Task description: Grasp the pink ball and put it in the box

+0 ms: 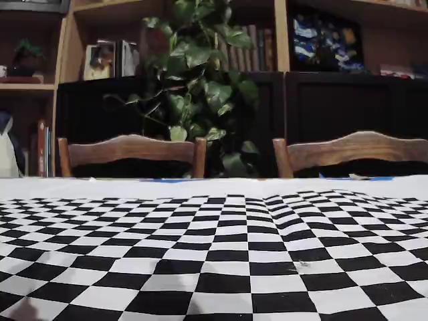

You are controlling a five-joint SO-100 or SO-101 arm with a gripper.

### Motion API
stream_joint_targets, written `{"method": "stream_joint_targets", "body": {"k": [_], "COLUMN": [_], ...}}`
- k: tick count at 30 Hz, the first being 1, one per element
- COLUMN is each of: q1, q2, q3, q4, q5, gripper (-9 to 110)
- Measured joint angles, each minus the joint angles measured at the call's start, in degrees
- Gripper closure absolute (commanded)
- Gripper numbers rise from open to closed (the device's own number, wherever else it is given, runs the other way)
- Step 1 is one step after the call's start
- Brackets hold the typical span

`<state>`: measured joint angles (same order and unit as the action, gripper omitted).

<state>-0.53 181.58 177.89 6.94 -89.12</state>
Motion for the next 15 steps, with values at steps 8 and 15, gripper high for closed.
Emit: {"method": "stream_joint_targets", "body": {"k": [8,15], "q1": [0.0,3.0], "q2": [-1.1,-1.6], "q3": [0.0,0.0], "q4": [-0.4,-0.4], "q5": [0.0,0.0], "gripper": [75,75]}}
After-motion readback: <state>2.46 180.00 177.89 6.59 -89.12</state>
